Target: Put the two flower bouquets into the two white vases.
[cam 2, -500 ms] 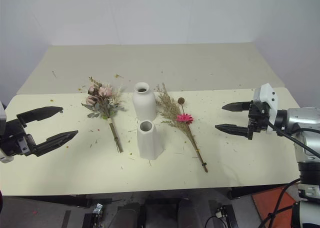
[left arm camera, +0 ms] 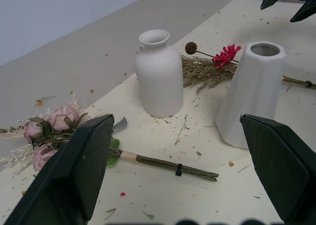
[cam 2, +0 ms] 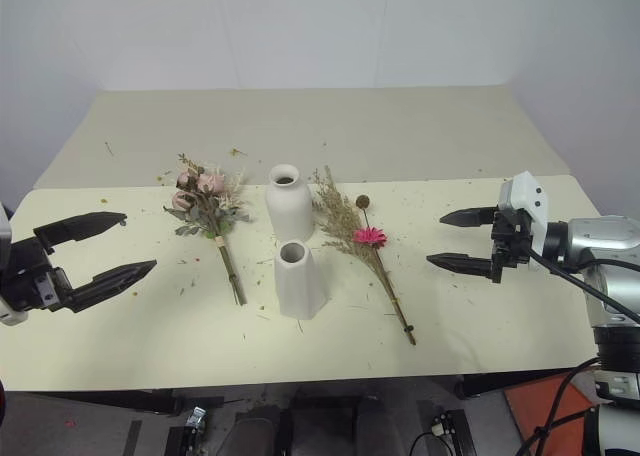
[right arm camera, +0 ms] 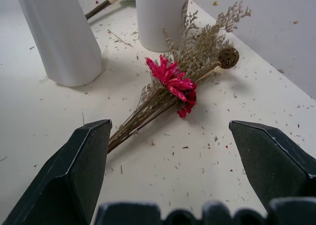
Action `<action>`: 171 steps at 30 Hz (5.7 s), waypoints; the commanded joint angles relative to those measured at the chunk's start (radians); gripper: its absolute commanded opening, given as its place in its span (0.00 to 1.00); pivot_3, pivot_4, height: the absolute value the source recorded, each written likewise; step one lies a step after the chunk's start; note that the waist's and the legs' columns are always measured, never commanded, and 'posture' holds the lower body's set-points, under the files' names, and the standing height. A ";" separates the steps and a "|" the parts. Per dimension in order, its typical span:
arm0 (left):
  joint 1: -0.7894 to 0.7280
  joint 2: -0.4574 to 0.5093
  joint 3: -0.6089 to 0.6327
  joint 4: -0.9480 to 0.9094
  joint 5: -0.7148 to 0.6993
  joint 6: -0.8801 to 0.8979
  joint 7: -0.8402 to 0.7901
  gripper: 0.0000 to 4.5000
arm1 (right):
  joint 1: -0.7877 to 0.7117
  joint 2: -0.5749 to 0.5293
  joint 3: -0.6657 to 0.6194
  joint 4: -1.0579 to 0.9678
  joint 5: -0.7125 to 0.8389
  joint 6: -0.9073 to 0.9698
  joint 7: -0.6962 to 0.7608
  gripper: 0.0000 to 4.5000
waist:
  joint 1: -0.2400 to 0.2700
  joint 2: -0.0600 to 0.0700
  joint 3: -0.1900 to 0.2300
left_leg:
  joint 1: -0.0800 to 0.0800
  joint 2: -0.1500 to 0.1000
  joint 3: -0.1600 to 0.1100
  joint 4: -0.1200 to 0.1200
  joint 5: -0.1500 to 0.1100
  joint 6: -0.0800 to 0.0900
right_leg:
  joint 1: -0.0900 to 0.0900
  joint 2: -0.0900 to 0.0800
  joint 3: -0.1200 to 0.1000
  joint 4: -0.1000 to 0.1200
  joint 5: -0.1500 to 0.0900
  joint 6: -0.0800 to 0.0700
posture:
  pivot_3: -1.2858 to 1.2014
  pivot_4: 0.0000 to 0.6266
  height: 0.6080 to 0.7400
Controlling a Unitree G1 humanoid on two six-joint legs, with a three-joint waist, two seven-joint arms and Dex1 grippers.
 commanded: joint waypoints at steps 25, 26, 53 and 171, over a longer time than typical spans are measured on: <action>-0.203 0.082 -0.138 0.111 0.019 -0.025 -0.091 0.99 | -0.228 -0.107 0.270 -0.506 0.115 0.930 -0.334 1.00 | 0.001 0.000 0.000 | -0.001 0.000 0.000 0.000 0.000 0.000 | -0.002 0.000 0.000 0.000 0.000 0.000 | 0.52 0.24 1.00; -0.207 0.081 -0.142 0.114 0.020 -0.027 -0.092 0.99 | -0.233 -0.108 0.293 -0.507 0.108 0.955 -0.350 1.00 | 0.001 0.000 0.000 | -0.001 0.000 0.000 0.000 0.000 0.000 | -0.002 0.000 0.000 0.000 0.000 0.000 | 0.52 0.24 1.00; -0.179 0.052 -0.119 0.089 0.044 -0.026 -0.075 1.00 | -0.231 0.075 0.607 -0.408 -0.191 0.880 -0.738 0.48 | -0.003 0.000 0.000 | -0.003 -0.001 0.000 0.000 0.000 0.000 | -0.003 0.000 -0.001 0.000 0.000 0.000 | 0.52 0.24 1.00; -0.797 -0.213 -0.754 0.483 0.298 0.821 0.588 1.00 | -0.459 0.191 0.211 -0.031 0.021 -0.131 0.177 0.99 | -0.020 0.000 0.002 | -0.004 -0.002 -0.002 -0.001 0.000 0.000 | -0.005 0.000 -0.001 0.006 0.000 0.000 | 0.52 0.24 1.00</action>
